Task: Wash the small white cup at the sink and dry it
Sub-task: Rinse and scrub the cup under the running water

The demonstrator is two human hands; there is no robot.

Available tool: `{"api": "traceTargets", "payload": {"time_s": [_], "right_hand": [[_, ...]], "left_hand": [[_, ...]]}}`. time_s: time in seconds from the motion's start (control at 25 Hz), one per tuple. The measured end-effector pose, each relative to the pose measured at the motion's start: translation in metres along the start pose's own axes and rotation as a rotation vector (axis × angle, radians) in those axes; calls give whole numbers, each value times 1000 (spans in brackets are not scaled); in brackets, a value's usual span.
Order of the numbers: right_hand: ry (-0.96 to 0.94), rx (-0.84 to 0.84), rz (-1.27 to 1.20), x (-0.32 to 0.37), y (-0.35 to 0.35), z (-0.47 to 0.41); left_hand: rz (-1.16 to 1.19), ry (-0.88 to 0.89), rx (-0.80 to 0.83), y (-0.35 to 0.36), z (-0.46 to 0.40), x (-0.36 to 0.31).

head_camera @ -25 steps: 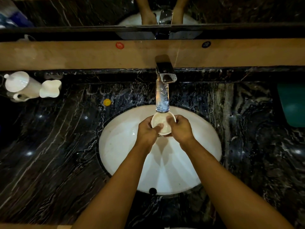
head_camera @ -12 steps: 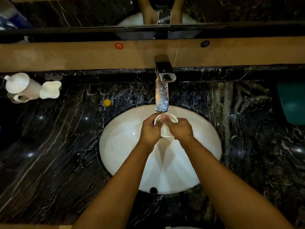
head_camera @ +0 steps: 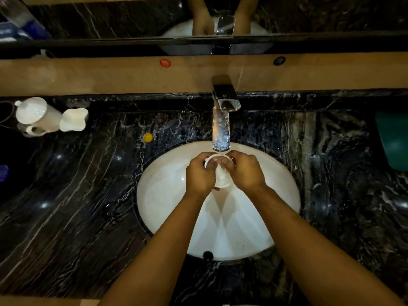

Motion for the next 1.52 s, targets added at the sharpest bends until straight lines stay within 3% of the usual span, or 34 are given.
{"api": "traceTargets", "payload": {"time_s": [0.16, 0.24, 0.36, 0.48, 0.72, 0.8, 0.92, 1.04, 1.24, 1.32, 1.52], "right_hand": [[-69, 41, 99, 5, -7, -7], [-98, 100, 9, 7, -3, -4], [-17, 93, -154, 6, -1, -2], [105, 9, -148, 1, -3, -7], [297, 55, -415, 11, 23, 8], [235, 63, -352, 10, 16, 9], [32, 121, -95, 5, -3, -1], [-22, 156, 16, 5, -5, -5], [213, 25, -315, 0, 10, 4], [249, 1, -381, 2, 18, 11], [155, -10, -247, -4, 6, 3]], "left_hand": [[10, -49, -4, -5, -8, -3], [101, -121, -19, -6, -11, 0], [160, -142, -1, -6, -13, 3], [183, -133, -8, -3, -15, 7], [210, -167, -243, 3, -13, 13], [175, -156, -158, 4, -16, 19], [-122, -169, 71, 0, -20, 16], [-92, -214, 224, 0, -23, 12], [153, -209, 23, 8, -15, 3], [263, -243, 27, 11, -12, 2], [109, -248, 110, -2, -19, 12]]}}
Point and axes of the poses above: each hand's wrist, its own z-axis away from the middle knuckle, its own y-axis out of the palm, x = y × z, the point moved 4 cm from there along -z, towards the middle knuckle, and after that the axes turned 3 degrees about x, right-handed, at the moved point
